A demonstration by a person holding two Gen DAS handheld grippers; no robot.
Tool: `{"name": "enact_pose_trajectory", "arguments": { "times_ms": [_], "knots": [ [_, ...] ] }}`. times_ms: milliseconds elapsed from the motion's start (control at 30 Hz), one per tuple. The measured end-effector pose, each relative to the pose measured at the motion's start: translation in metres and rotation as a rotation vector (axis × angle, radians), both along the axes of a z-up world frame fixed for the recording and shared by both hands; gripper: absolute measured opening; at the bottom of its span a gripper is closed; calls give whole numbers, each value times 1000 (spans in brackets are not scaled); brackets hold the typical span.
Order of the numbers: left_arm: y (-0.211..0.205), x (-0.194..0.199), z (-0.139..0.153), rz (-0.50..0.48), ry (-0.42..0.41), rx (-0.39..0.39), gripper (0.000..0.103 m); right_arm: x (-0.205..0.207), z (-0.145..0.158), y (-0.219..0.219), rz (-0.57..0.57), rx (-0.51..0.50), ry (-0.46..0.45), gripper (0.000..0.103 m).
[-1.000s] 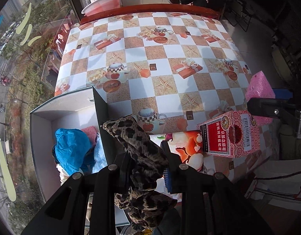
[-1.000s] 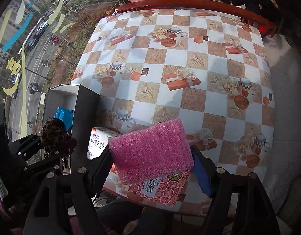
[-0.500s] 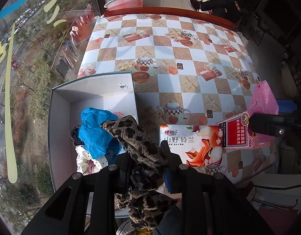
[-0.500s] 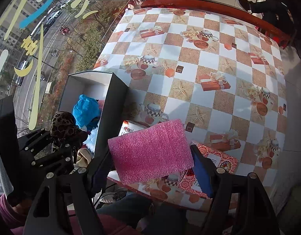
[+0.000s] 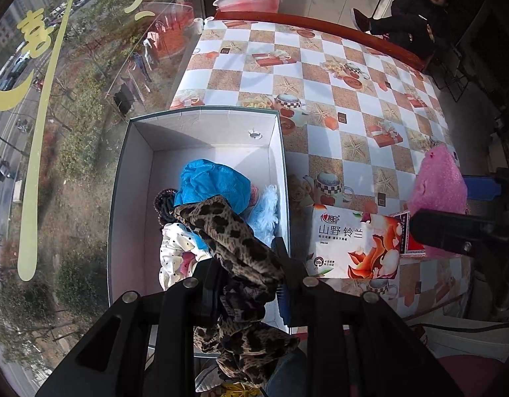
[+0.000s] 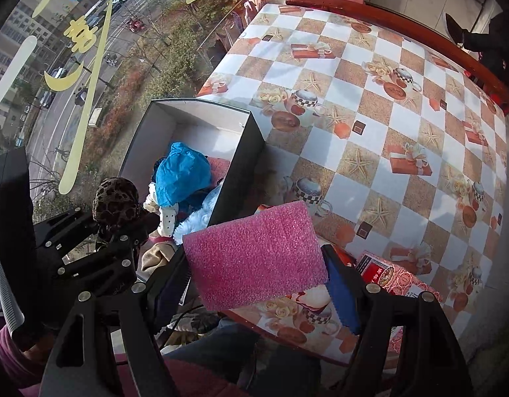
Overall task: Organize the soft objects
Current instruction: 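Carry the leopard scrunchie and pink sponge toward the white box with both tools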
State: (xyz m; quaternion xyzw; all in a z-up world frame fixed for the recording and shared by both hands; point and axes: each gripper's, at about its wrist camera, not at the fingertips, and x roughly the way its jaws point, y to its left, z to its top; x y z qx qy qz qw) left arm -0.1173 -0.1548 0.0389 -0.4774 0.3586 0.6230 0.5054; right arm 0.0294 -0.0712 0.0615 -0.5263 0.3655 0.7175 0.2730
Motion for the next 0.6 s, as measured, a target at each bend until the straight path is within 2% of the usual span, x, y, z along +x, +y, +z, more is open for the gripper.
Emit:
{"name": "enact_pose_trajectory", "arguments": {
  "times_ms": [600],
  "knots": [
    [-14, -29, -2, 89, 0, 3, 28, -47, -1, -12, 113, 3, 0, 77]
  ]
}}
